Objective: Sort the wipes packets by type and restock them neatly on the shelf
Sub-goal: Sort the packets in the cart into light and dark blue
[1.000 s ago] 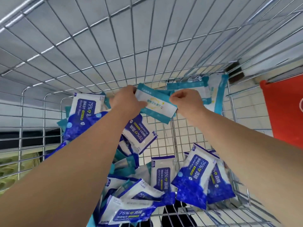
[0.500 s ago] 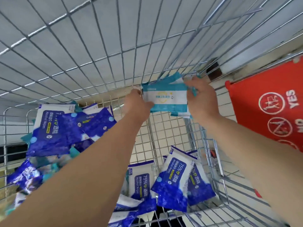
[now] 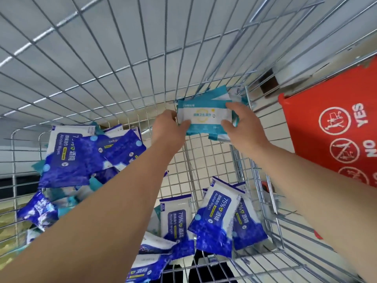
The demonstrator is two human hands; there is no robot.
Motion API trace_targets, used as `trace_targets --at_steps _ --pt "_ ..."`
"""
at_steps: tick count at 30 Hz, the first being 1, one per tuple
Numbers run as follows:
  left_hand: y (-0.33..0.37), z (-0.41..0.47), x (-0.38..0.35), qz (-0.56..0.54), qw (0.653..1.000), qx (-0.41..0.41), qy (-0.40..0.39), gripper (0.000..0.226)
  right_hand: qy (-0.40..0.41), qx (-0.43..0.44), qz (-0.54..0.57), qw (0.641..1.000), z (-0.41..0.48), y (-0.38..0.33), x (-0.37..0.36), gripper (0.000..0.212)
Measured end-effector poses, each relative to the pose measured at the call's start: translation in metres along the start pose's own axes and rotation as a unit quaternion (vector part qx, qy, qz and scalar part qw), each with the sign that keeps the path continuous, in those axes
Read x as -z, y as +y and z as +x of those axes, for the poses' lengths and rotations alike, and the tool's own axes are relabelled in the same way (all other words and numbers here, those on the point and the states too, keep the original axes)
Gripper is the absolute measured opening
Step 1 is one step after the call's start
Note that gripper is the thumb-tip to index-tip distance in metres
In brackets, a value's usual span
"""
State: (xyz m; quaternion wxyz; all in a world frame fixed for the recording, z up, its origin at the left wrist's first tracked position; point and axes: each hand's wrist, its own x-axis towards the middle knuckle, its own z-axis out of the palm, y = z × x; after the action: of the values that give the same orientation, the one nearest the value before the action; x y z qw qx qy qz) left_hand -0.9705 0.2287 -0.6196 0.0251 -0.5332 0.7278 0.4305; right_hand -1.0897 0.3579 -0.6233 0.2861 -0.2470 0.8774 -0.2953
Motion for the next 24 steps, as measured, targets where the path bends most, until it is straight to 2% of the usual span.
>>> trace_targets --at_steps 4,8,13,18,20,24 --pt "-0.001 -0.023 0.032 0.016 0.999 -0.034 0.008 0.041 0.023 0.032 -0.010 0.999 -0.019 -0.027 0.000 0.044" --pt "-0.019 -0.044 0.080 0.062 0.994 -0.075 0.039 0.037 -0.049 0.070 0.015 0.996 -0.048 -0.069 -0.017 0.039" --pt "-0.067 -0.038 0.137 0.249 0.963 -0.068 0.073 0.041 -0.184 -0.015 0.061 0.981 -0.067 -0.102 -0.069 0.048" --pt "-0.102 -0.023 0.162 0.341 0.938 -0.059 0.001 0.050 -0.215 -0.071 0.030 0.974 -0.070 -0.111 -0.112 0.069" --pt "-0.106 -0.018 0.165 0.339 0.939 -0.059 -0.011 0.054 -0.208 -0.087 0.018 0.974 -0.070 -0.112 -0.122 0.066" --pt "-0.109 -0.019 0.168 0.306 0.950 -0.062 -0.027 0.028 -0.197 -0.119 0.051 0.972 -0.067 -0.114 -0.126 0.042"
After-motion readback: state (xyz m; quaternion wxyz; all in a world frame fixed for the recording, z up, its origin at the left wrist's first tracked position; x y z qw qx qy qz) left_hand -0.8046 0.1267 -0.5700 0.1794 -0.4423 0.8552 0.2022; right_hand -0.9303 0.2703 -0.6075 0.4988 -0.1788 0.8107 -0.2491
